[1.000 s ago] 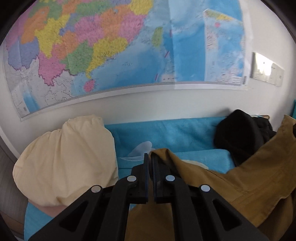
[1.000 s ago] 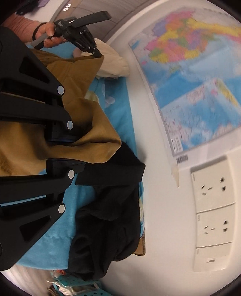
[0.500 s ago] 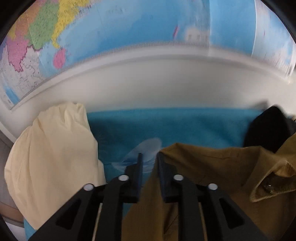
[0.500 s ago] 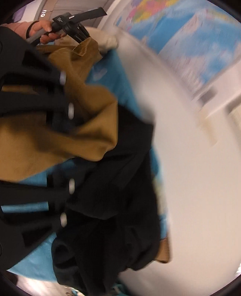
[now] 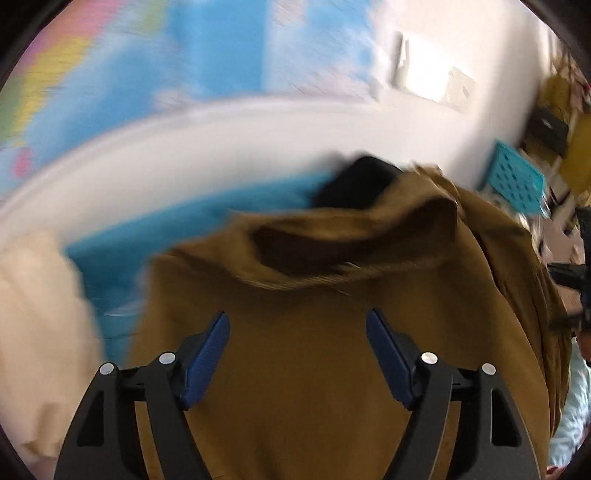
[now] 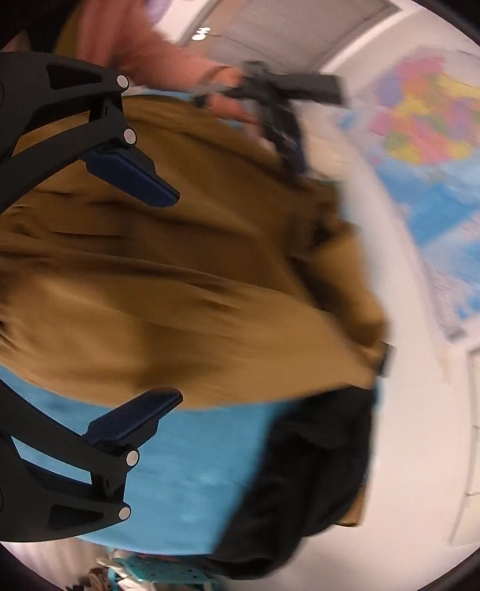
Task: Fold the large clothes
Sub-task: 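Shake and spread the jacket flat on the bed with both tools, releasing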
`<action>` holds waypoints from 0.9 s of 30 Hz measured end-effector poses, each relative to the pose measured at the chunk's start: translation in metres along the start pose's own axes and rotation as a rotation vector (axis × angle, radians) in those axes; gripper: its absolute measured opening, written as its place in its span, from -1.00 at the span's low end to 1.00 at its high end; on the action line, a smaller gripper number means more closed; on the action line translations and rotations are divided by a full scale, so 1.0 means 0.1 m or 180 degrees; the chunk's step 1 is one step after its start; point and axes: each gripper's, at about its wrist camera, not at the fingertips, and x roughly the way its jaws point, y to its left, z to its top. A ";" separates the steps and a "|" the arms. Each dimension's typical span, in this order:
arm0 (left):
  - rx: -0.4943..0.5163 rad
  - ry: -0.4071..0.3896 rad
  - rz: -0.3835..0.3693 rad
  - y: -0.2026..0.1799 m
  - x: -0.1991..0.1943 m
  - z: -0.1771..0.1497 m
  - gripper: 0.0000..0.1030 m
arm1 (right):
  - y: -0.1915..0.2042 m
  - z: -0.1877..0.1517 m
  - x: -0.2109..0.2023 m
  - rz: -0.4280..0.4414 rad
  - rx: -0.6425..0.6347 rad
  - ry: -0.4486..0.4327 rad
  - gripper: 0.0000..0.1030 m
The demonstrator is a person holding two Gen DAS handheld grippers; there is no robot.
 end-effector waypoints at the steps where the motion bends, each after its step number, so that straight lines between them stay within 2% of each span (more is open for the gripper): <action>1: 0.0068 0.0050 0.0037 -0.09 0.11 0.02 0.44 | 0.03 -0.10 0.01 -0.0033 -0.0009 0.0056 0.25; 2: 0.0093 0.0081 0.0043 -0.13 0.21 0.01 0.37 | 0.06 -0.16 -0.01 -0.0042 -0.0016 0.0087 -0.22; 3: 0.0079 0.0140 0.0029 -0.15 0.33 0.05 0.11 | 0.08 -0.18 -0.04 -0.0106 -0.0016 0.0102 -0.83; 4: 0.0022 0.0192 0.0017 -0.16 0.44 0.11 -0.07 | 0.08 -0.15 -0.17 -0.0130 0.0048 0.0017 -0.86; 5: -0.0035 0.0219 0.0021 -0.17 0.52 0.17 -0.39 | 0.07 -0.13 -0.29 -0.0131 0.0087 -0.0076 -0.88; 6: -0.0119 0.0240 0.0026 -0.14 0.57 0.25 -0.58 | 0.09 -0.08 -0.44 -0.0216 0.0082 -0.0191 -0.90; 8: -0.0309 0.0134 0.0038 -0.04 0.60 0.49 -0.74 | 0.10 0.06 -0.85 -0.0386 0.0094 -0.0498 -0.92; 10: -0.0447 -0.0029 0.0080 0.04 0.53 0.70 -0.76 | 0.06 0.26 -1.24 -0.0614 0.0097 -0.0832 -0.92; 11: -0.0432 -0.0134 0.0160 0.06 0.49 0.77 -0.67 | 0.00 0.34 -1.36 -0.0665 0.0127 -0.0940 -0.92; 12: -0.0428 -0.0150 0.0227 0.07 0.48 0.80 -0.22 | -0.11 0.41 -1.40 -0.0707 0.0248 -0.0999 -0.92; 13: -0.0456 -0.0092 0.0372 0.11 0.47 0.81 -0.03 | -0.22 0.45 -1.37 -0.0729 0.0331 -0.0978 -0.91; 14: -0.0453 -0.0086 0.0496 0.13 0.45 0.78 0.04 | -0.34 0.48 -1.31 -0.0744 0.0411 -0.0931 -0.91; 16: -0.0321 -0.0182 0.0588 0.17 0.28 0.62 0.09 | -0.59 0.45 -1.02 -0.0804 0.0607 -0.0725 -0.77; 18: -0.0168 -0.0204 0.0699 0.19 0.09 0.40 0.47 | -0.84 0.37 -0.61 -0.0965 0.0788 -0.0451 -0.65; 20: 0.0045 -0.0212 0.0960 0.21 -0.16 0.08 0.49 | -1.11 0.26 -0.37 -0.1027 0.0948 -0.0242 -0.28; 21: 0.0111 -0.0199 0.1012 0.19 -0.27 -0.02 0.50 | -1.18 0.24 -0.29 -0.1106 0.0997 -0.0199 -0.08; 22: 0.0165 -0.0164 0.1037 0.21 -0.41 -0.24 0.51 | -1.26 0.19 -0.19 -0.1184 0.1072 -0.0182 -0.06; 24: 0.0181 -0.0048 0.0968 0.22 -0.58 -0.56 0.61 | -1.34 0.14 -0.13 -0.1089 0.1177 -0.0182 0.08; 27: 0.0271 0.0073 0.0973 0.20 -0.74 -1.00 0.65 | -1.25 0.10 -0.28 -0.1162 0.1185 -0.0396 0.71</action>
